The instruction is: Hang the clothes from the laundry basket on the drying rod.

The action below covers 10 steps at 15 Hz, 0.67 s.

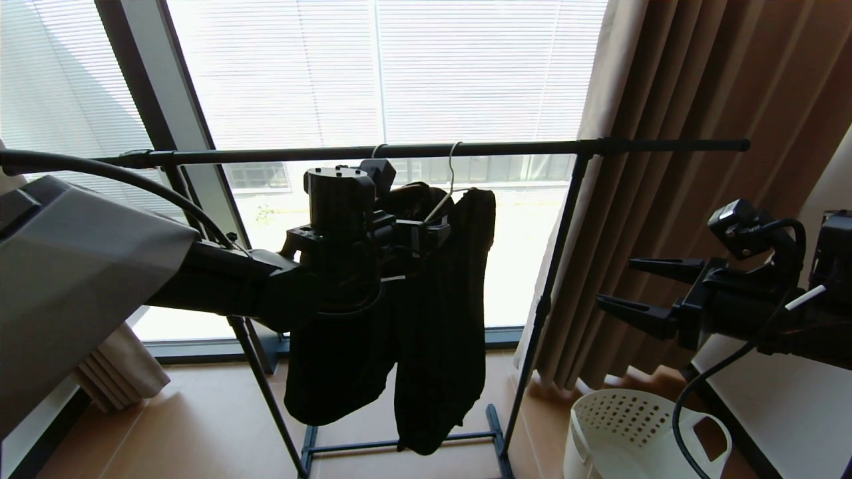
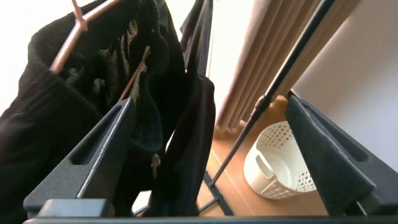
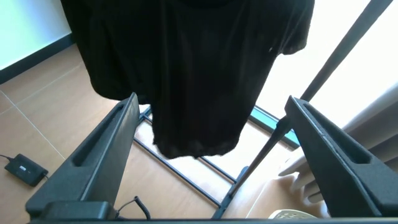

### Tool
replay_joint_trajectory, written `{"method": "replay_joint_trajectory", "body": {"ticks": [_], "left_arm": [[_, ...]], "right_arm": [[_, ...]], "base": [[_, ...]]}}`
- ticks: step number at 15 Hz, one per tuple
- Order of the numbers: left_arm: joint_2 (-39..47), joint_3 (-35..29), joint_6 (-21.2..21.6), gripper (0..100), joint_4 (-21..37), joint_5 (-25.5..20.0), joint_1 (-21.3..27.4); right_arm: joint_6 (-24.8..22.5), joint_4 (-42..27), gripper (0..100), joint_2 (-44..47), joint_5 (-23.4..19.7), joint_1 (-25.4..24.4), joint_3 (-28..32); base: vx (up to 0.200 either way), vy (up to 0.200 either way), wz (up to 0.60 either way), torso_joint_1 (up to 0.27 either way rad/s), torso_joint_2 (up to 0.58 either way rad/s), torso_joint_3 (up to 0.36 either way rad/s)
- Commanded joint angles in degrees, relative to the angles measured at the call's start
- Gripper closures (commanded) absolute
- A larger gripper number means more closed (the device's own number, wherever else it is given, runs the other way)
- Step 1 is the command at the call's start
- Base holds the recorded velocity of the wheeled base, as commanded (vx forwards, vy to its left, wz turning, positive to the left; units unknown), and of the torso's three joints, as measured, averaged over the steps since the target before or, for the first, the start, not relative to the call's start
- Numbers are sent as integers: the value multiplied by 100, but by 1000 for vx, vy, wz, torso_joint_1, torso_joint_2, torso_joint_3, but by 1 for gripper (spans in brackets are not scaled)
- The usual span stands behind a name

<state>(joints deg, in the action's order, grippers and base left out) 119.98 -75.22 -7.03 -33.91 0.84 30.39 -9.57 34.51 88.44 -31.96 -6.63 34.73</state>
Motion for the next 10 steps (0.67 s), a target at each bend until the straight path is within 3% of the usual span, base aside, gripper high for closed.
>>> {"method": "replay_joint_trajectory", "body": {"ticks": [1, 3, 5, 7, 10], "left_arm": [[-651, 359, 167, 0, 175, 21, 19], [-1161, 631, 202, 0, 368, 21, 28], [-2163, 1352, 211, 0, 614, 21, -16], [-3429, 2354, 299, 0, 799, 13, -165], [-4642, 3698, 317, 0, 799, -5, -411]], "right_arm": [[-1, 3, 0, -99, -3, -5, -10], [-1, -6, 0, -205, 6, -110, -63], [8, -15, 0, -521, 129, -479, -186], [25, -59, 0, -1031, 753, -892, -388], [122, -138, 0, -1664, 1377, -1059, -634]], "base": [[0, 0, 0, 0, 0, 0], [0, 0, 0, 0, 0, 0], [0, 0, 0, 0, 0, 0], [0, 0, 0, 0, 0, 0], [0, 0, 0, 0, 0, 0]]}}
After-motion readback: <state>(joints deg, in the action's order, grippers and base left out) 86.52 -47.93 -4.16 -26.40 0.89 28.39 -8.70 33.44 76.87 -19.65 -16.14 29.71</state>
